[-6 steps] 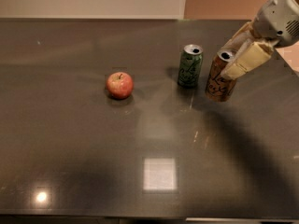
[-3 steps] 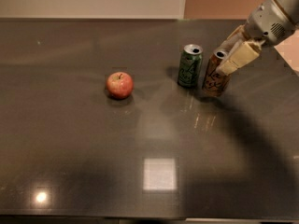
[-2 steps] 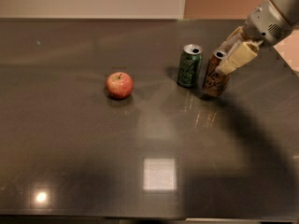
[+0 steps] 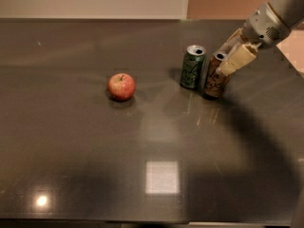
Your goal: Move orange can near green can
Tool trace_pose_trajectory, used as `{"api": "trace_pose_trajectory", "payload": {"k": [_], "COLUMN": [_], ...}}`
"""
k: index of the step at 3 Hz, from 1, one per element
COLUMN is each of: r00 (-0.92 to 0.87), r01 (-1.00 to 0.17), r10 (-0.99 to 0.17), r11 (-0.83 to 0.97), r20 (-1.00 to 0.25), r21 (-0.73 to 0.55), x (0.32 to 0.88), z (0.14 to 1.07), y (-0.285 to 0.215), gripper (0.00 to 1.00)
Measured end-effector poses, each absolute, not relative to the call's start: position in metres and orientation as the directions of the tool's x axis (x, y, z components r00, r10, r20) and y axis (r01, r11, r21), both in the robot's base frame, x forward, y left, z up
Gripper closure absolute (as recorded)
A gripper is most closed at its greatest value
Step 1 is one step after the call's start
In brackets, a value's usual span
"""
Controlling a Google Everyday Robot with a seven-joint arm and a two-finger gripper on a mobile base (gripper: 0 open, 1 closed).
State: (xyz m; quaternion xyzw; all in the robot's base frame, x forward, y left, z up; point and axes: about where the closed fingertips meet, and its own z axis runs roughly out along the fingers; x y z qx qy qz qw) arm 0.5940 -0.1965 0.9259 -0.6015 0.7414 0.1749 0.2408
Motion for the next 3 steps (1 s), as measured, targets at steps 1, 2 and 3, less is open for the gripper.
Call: {"api": "trace_pose_trajectory", "payload": {"k": [1,2,3], "r00": [-0.155,-0.153,-0.153], "r01": [-0.977,-0.978,-0.978], "r10": [-0.810,-0.812,-0.812], "r11": [0.209,0.206,0.206], "r20": [-0.565,-0.564,-0.564], "r21": [-0.032,-0.032,-0.032], "x": [0.5969,0.5977,0.5978], "z": [0.9185,0.9129,0.9129], "y": [-0.1972,-0.1992,-0.1992], "gripper": [0.13,0.00,0.00]}}
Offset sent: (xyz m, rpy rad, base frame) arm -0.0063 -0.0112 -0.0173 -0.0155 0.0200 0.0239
